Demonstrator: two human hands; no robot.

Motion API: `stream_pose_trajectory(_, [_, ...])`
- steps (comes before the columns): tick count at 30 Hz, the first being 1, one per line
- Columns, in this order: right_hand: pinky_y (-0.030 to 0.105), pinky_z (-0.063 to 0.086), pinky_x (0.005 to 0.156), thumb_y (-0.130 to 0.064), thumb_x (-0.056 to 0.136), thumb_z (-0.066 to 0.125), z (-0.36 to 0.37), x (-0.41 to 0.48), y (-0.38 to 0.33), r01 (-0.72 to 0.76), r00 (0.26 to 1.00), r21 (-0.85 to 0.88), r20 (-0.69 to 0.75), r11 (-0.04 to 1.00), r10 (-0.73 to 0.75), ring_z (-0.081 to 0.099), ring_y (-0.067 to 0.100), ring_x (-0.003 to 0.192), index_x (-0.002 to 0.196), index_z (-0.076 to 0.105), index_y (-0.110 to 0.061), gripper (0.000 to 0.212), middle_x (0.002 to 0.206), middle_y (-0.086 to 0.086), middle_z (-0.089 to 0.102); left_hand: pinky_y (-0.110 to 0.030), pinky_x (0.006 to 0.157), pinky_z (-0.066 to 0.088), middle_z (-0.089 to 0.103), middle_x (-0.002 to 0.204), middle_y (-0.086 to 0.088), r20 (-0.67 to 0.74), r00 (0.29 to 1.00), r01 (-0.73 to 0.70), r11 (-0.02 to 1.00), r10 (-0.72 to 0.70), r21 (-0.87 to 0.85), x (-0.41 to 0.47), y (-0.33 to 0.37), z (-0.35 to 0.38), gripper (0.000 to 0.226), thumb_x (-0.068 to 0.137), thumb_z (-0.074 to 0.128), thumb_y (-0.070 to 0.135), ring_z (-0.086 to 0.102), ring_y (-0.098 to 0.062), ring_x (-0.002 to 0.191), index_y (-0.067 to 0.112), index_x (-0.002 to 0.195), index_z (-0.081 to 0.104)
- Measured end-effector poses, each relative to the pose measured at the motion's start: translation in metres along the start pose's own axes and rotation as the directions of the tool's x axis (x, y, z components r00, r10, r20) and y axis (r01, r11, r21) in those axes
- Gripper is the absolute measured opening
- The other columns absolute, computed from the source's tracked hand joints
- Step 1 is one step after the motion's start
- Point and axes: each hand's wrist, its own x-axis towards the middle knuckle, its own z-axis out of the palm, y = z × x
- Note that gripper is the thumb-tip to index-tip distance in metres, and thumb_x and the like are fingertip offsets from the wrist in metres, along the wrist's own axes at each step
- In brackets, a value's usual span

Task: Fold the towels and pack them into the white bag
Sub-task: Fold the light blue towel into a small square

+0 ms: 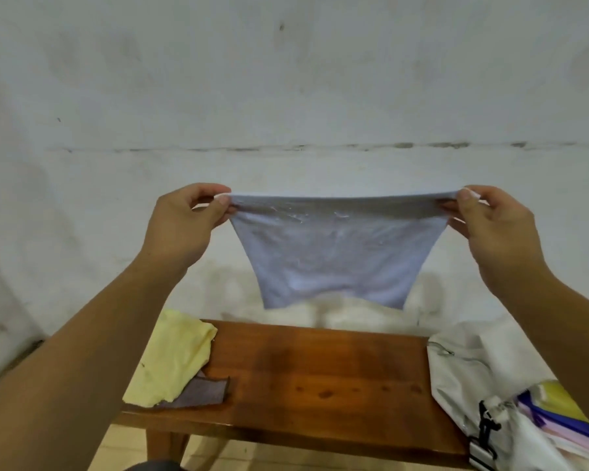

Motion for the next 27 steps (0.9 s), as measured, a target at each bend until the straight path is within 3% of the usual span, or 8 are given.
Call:
stream_pose_trajectory(6, [0.02, 0.058, 0.085, -0.026, 0.103, 0.056, -0.03, -0.11, 0.055, -0.122, 0.981, -0.252, 0.119, 0.96, 0.156, 0.073, 0.005, 0.095, 0.104, 0.068, -0.028, 0.013, 0.099, -0.009, 0.076, -0.008, 0.069, 0.051, 0.076, 0.083, 0.018, 0.163, 0.981, 0.043, 0.943, -0.101, 0.329, -0.097, -0.05, -0.021, 0.009, 0.095, 0.068, 0.029, 0.071, 0.002, 0.081, 0.033, 0.1, 0.073])
stream_pose_trajectory(9, [0.036, 0.059, 0.088, -0.033, 0.101, 0.056, -0.046, -0.173, 0.106, -0.217, 0.934, -0.413, 0.175, 0.884, 0.31, 0.072, 0.008, 0.096, 0.101, 0.067, -0.036, 0.011, 0.097, -0.016, 0.075, -0.014, 0.064, 0.051, 0.073, 0.087, 0.028, 0.25, 0.937, 0.105, 0.879, -0.244, 0.464, -0.145, -0.09, -0.026, 0.008, 0.091, 0.072, 0.033, 0.069, 0.005, 0.081, 0.039, 0.096, 0.074])
stream_pose_trajectory(13, [0.035, 0.057, 0.08, -0.029, 0.101, 0.057, -0.062, -0.236, 0.146, -0.278, 0.863, -0.508, 0.24, 0.815, 0.444, 0.069, 0.006, 0.087, 0.097, 0.068, -0.036, 0.014, 0.086, -0.023, 0.072, -0.008, 0.072, 0.047, 0.072, 0.092, 0.029, 0.366, 0.834, 0.182, 0.833, -0.413, 0.523, -0.199, -0.14, -0.028, 0.012, 0.09, 0.074, 0.027, 0.066, 0.011, 0.091, 0.038, 0.096, 0.075])
stream_pose_trajectory(16, [0.023, 0.055, 0.077, -0.026, 0.098, 0.064, -0.074, -0.258, 0.163, -0.194, 0.858, -0.58, 0.291, 0.791, 0.424, 0.067, 0.002, 0.084, 0.091, 0.069, -0.04, 0.016, 0.088, -0.017, 0.071, -0.016, 0.078, 0.051, 0.072, 0.091, 0.028, 0.395, 0.779, 0.18, 0.777, -0.487, 0.603, -0.221, -0.162, -0.031, 0.009, 0.09, 0.074, 0.032, 0.066, 0.006, 0.088, 0.039, 0.094, 0.074])
stream_pose_trajectory(19, [0.001, 0.039, 0.089, -0.022, 0.097, 0.067, -0.082, -0.265, 0.171, 0.104, 0.875, -0.64, 0.423, 0.761, 0.236, 0.054, -0.011, 0.117, 0.095, 0.067, -0.039, 0.017, 0.122, -0.021, 0.061, -0.016, 0.073, 0.049, 0.071, 0.087, 0.028, 0.438, 0.745, 0.137, 0.758, -0.503, 0.638, -0.227, -0.164, -0.032, 0.003, 0.091, 0.073, 0.032, 0.065, 0.006, 0.084, 0.035, 0.089, 0.074])
stream_pose_trajectory(22, [0.0, 0.028, 0.103, -0.045, 0.101, 0.051, -0.082, -0.266, 0.162, 0.335, 0.798, -0.589, 0.592, 0.735, 0.111, 0.032, -0.017, 0.139, 0.101, 0.063, -0.038, 0.014, 0.142, -0.032, 0.047, -0.019, 0.08, 0.051, 0.069, 0.098, 0.031, 0.507, 0.712, 0.065, 0.765, -0.486, 0.641, -0.229, -0.159, -0.032, 0.004, 0.091, 0.071, 0.037, 0.063, 0.01, 0.092, 0.034, 0.093, 0.074])
stream_pose_trajectory(25, [-0.004, 0.025, 0.1, -0.07, 0.1, 0.028, -0.082, -0.268, 0.153, 0.29, 0.769, -0.559, 0.619, 0.777, 0.158, 0.034, -0.023, 0.132, 0.105, 0.063, -0.039, 0.047, 0.127, -0.051, 0.047, -0.015, 0.078, 0.048, 0.068, 0.1, 0.032, 0.543, 0.674, 0.032, 0.755, -0.501, 0.655, -0.231, -0.156, -0.034, 0.003, 0.091, 0.071, 0.034, 0.061, 0.012, 0.093, 0.033, 0.092, 0.074])
stream_pose_trajectory(27, [-0.006, 0.03, 0.092, -0.079, 0.094, 0.022, -0.084, -0.269, 0.15, 0.209, 0.794, -0.571, 0.573, 0.794, 0.203, 0.051, -0.016, 0.117, 0.108, 0.069, -0.033, 0.066, 0.109, -0.045, 0.057, -0.014, 0.072, 0.046, 0.069, 0.095, 0.028, 0.555, 0.659, -0.008, 0.733, -0.508, 0.68, -0.231, -0.157, -0.037, 0.002, 0.093, 0.069, 0.034, 0.061, 0.01, 0.09, 0.034, 0.092, 0.071])
